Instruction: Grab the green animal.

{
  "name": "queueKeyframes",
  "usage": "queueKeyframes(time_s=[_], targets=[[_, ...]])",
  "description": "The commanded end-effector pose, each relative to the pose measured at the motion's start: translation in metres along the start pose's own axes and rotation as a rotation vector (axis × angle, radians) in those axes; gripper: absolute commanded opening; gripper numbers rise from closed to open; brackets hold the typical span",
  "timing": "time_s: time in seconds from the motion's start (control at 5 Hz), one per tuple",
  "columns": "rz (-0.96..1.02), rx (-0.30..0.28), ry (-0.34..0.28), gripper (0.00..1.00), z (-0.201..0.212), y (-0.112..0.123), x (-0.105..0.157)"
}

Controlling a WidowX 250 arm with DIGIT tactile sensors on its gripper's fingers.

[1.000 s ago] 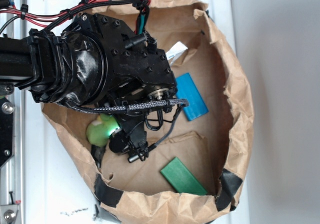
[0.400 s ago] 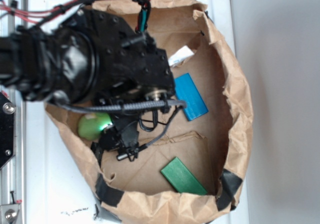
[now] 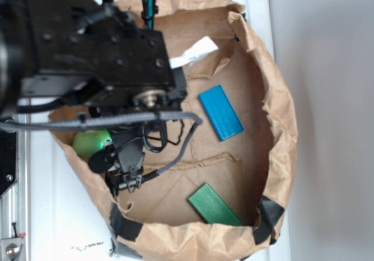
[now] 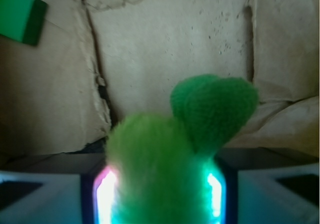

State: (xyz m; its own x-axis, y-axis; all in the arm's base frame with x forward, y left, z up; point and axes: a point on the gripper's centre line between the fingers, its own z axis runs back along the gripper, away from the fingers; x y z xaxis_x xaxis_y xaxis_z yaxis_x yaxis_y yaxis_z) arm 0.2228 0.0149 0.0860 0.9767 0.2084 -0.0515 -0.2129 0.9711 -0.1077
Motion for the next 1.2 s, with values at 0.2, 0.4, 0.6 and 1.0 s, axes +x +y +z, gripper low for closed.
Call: queueKeyframes(time_s=[0.2,0.4,0.6,1.0], targets=[[-0.061,-0.046,-0.201,0.00,0.045,-0.006,0.024],[-0.107,-0.077,-0.221,0.00,0.056,-0.009,0.027],[-0.114,-0.053,-0.256,0.00,0.067,-0.014,0.025],[-0.081,-0.064,-0.294,0.00,0.092,-0.023,0.028]])
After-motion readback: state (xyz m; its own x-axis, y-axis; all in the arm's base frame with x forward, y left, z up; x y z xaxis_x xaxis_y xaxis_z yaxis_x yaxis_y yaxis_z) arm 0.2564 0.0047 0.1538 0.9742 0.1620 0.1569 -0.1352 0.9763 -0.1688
